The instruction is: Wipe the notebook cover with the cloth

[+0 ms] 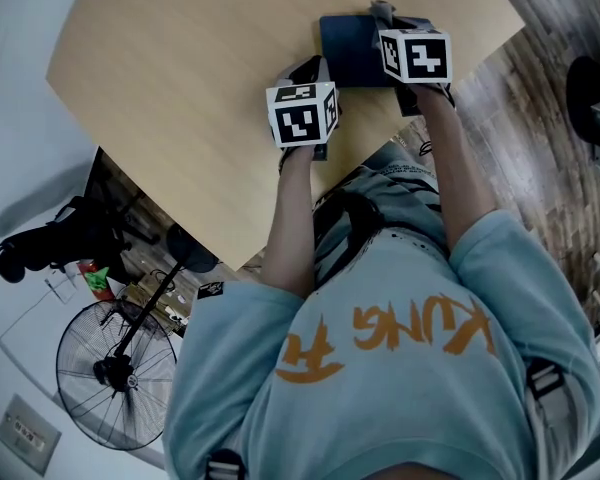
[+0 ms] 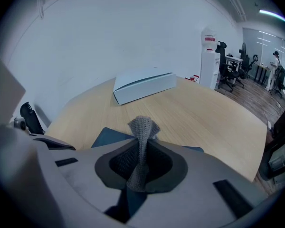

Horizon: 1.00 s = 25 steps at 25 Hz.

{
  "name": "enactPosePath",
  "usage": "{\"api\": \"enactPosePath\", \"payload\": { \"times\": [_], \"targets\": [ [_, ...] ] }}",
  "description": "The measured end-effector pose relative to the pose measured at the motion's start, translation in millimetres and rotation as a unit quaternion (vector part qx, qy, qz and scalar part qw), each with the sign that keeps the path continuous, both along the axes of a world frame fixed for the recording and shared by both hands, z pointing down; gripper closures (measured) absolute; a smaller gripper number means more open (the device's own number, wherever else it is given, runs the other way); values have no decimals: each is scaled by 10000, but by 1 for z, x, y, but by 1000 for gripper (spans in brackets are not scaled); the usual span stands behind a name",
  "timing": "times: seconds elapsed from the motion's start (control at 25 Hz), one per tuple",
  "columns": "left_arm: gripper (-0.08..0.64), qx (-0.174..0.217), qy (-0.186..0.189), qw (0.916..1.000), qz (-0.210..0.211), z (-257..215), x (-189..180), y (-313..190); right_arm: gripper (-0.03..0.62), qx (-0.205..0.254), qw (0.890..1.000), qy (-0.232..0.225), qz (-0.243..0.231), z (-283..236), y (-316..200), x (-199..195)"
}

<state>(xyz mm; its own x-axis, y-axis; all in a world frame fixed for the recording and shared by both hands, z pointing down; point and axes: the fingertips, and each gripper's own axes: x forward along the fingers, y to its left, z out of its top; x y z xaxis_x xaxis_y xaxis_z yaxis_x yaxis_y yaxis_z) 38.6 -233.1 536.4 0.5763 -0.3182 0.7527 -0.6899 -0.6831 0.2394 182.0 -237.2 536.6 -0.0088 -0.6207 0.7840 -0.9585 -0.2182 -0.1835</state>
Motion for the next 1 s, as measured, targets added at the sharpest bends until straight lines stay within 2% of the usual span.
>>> {"api": "enactPosePath", "payload": {
  "times": [0.52, 0.76, 1.0],
  "targets": [
    [543, 70, 27, 9993, 371, -6, 36, 17, 560, 12, 9967, -64, 813, 2, 41, 66],
    [543, 165, 109, 9991, 383, -15, 44, 32, 560, 54, 9936, -55, 1124, 1, 59, 88],
    [543, 452, 316, 9984, 84, -37, 42, 38, 561, 580, 9929, 15, 1042, -27, 75, 89]
  ]
}}
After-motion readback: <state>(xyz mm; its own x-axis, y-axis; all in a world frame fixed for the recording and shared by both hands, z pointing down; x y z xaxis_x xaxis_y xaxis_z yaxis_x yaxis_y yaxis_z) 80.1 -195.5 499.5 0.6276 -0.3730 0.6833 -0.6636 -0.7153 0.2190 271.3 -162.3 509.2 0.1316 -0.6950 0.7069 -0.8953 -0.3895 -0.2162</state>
